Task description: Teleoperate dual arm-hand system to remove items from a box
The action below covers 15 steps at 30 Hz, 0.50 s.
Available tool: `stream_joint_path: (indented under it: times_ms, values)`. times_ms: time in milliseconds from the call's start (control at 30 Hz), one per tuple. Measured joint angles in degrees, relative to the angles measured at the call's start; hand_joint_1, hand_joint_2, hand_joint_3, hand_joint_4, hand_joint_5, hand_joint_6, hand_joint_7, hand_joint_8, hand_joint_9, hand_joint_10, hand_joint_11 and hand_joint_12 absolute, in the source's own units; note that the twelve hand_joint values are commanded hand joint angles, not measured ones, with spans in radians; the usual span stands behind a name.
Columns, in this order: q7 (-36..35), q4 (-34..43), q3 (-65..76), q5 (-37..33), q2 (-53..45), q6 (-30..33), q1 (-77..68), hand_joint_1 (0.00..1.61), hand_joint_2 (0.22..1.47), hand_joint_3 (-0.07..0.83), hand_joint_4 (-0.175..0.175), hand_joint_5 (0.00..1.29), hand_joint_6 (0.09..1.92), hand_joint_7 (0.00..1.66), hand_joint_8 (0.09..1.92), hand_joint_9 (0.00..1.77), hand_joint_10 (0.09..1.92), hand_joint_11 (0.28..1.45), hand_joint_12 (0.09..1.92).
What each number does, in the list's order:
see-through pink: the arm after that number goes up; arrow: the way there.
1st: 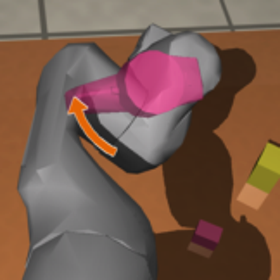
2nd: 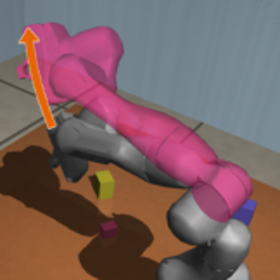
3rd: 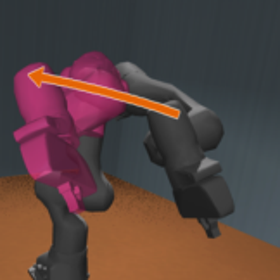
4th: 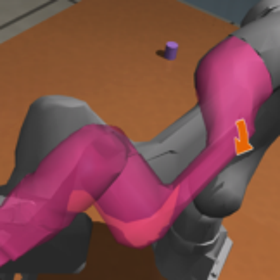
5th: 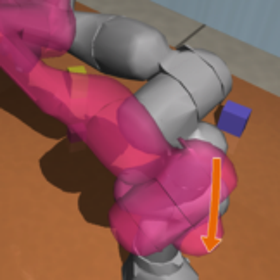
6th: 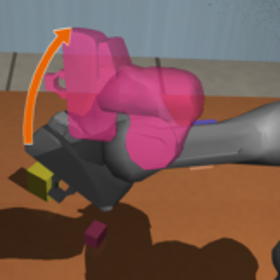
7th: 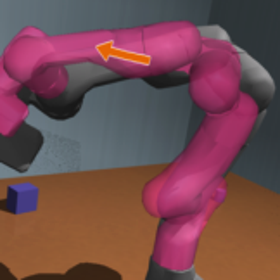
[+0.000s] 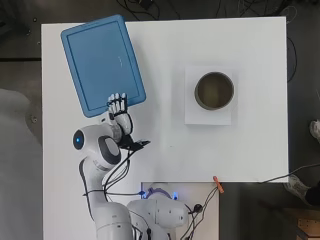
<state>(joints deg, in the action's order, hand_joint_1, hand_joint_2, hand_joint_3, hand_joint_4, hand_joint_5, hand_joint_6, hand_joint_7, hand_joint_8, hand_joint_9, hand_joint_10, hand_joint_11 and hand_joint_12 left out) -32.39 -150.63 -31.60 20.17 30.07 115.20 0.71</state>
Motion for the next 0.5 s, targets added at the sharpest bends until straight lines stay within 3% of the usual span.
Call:
stream_joint_path:
  times_ms: [167, 367, 400, 433, 500]
  values:
    - [5.27, 0.53, -0.68, 1.56, -3.68, 2.30, 1.03, 0.25, 0.94, 0.021, -0.081, 0.09, 0.09, 0.12, 0.09, 0.17, 0.09, 0.35, 0.09]
    - [5.97, 4.42, 1.88, 4.46, -12.59, 4.78, 2.55, 0.26, 0.96, 0.012, -0.090, 0.06, 0.09, 0.12, 0.09, 0.18, 0.09, 0.35, 0.09]
    - [6.11, 4.75, 2.10, 5.84, -13.64, 5.24, 2.68, 0.35, 0.98, 0.011, -0.078, 0.11, 0.09, 0.15, 0.09, 0.24, 0.09, 0.39, 0.09]
    - [6.28, 5.09, 2.29, 6.90, -14.48, 5.67, 2.78, 0.61, 1.09, 0.047, -0.060, 0.20, 0.09, 0.21, 0.09, 0.33, 0.09, 0.43, 0.09]
    - [6.58, 5.91, 2.66, 6.92, -16.31, 5.99, 2.83, 0.98, 1.23, 0.061, -0.081, 0.35, 0.09, 0.28, 0.09, 0.40, 0.09, 0.44, 0.09]
